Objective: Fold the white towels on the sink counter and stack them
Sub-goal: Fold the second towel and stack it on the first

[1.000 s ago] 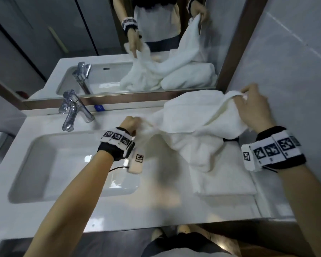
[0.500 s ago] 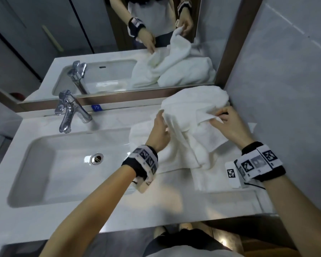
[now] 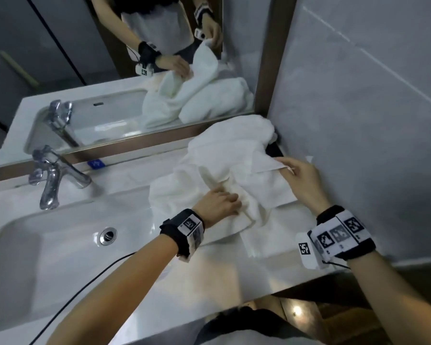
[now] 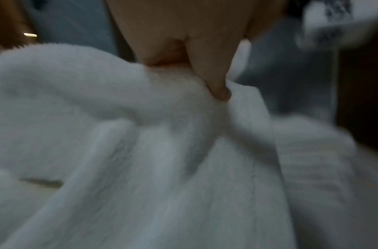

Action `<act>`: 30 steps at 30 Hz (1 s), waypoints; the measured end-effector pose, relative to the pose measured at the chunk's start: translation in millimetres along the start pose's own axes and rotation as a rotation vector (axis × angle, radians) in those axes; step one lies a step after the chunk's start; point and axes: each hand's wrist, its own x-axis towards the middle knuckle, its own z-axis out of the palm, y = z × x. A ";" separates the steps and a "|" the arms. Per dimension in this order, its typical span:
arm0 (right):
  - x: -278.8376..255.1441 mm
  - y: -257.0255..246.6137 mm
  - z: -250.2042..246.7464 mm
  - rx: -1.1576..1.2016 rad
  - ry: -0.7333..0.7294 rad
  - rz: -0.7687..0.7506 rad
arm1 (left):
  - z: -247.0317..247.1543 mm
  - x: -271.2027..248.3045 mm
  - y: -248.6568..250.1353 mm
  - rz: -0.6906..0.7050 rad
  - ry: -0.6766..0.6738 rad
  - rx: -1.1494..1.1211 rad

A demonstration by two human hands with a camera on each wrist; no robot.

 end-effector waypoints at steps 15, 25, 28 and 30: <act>-10.2 -23.2 -19.3 0.318 0.118 0.006 | -71.3 62.8 -7.6 -0.139 0.191 -0.443; -5.7 -57.6 -1.2 0.323 -0.225 -0.022 | -131.8 61.6 -9.9 -0.400 0.656 -0.700; 1.8 -87.3 3.8 0.508 -0.198 -0.080 | -154.0 59.7 -13.3 -0.463 0.683 -0.620; 8.3 -99.3 10.0 0.475 -0.202 -0.057 | -163.3 56.8 -17.0 -0.507 0.715 -0.582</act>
